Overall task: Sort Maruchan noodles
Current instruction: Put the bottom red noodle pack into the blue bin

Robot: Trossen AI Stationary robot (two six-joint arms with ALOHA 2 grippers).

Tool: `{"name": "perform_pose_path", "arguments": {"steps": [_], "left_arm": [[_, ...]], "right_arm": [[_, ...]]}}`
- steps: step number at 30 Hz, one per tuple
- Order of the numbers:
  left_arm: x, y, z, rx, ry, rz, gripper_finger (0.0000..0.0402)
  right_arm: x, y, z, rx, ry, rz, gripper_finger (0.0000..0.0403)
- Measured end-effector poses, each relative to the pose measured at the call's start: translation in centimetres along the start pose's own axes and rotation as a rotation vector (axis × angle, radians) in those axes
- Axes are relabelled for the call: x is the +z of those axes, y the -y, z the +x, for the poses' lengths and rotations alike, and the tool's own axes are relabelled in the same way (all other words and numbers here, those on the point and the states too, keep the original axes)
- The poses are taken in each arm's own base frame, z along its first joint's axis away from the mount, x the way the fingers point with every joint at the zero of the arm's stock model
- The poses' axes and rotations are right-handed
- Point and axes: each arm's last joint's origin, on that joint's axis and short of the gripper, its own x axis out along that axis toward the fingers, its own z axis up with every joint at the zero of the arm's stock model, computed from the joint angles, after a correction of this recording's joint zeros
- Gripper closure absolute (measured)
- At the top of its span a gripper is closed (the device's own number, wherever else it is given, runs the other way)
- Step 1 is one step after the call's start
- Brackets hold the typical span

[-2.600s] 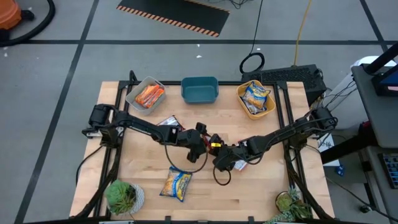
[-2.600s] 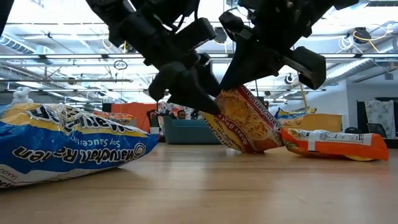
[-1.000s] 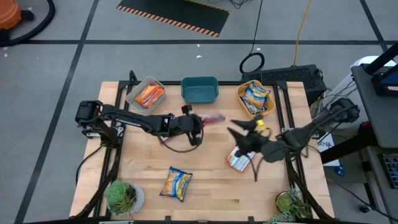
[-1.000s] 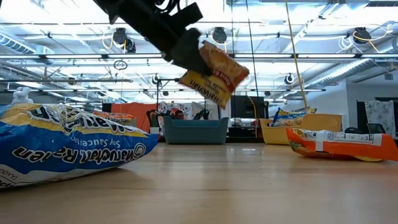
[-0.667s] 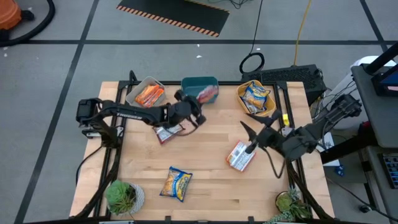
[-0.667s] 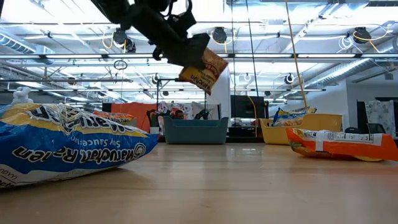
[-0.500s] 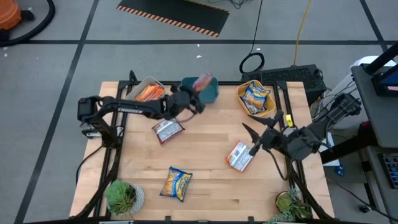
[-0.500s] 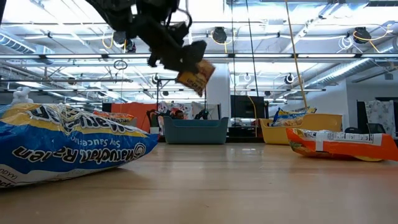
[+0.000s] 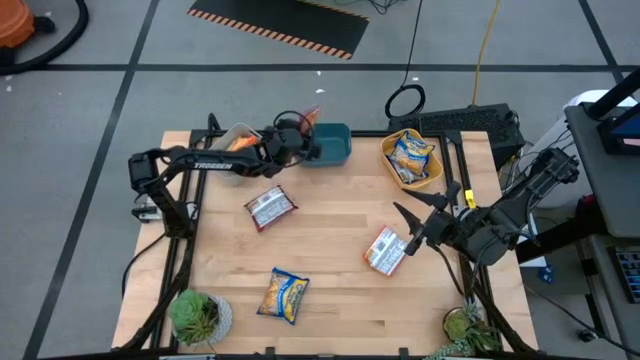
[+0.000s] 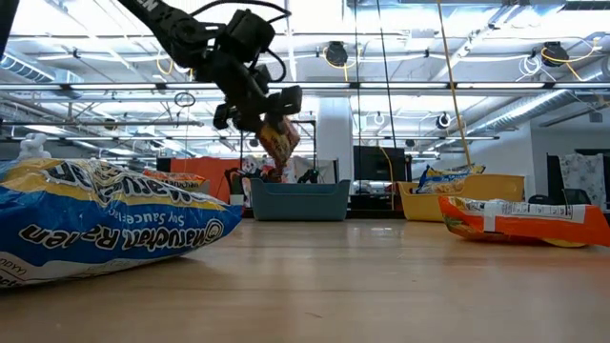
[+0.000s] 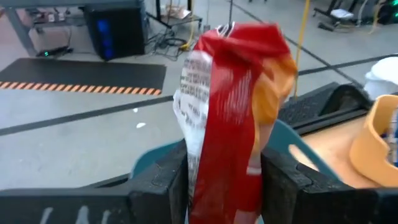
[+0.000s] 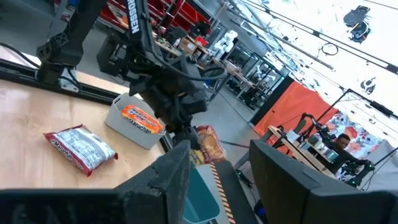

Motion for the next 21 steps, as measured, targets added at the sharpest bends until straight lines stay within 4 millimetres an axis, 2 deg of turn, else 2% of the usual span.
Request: {"name": "perform_pose_path", "arguments": {"steps": [3, 5, 8, 12, 15, 17, 21], "left_arm": [[0.0, -0.6, 0.0, -0.011, -0.051, 0.014, 0.0250], [0.9, -1.1, -0.4, -0.056, -0.099, 0.006, 0.0249], [4.2, -1.9, -1.3, -0.108, -0.113, -0.064, 0.0249], [8.0, -3.1, -1.6, -0.052, -0.152, -0.014, 0.0257], [10.1, -3.9, -1.3, -0.023, -0.187, 0.014, 0.0277], [10.4, -4.3, -0.7, -0.043, -0.207, 0.005, 0.0280], [9.3, -4.3, 0.4, -0.046, -0.259, 0.002, 0.0280]], "right_arm": [[0.0, 0.0, 0.0, 0.000, 0.000, -0.002, 0.0241], [0.0, 0.0, 0.0, 0.000, 0.000, -0.004, 0.0241], [-0.1, 0.0, 0.0, 0.001, -0.003, -0.017, 0.0241], [-0.1, -0.1, 0.0, 0.001, -0.003, -0.035, 0.0241], [-0.1, -0.1, 0.0, 0.002, -0.003, -0.040, 0.0241], [-0.1, -0.1, 0.0, 0.002, -0.003, -0.044, 0.0241], [-0.1, -0.1, 0.0, 0.002, -0.003, -0.049, 0.0241]]}}
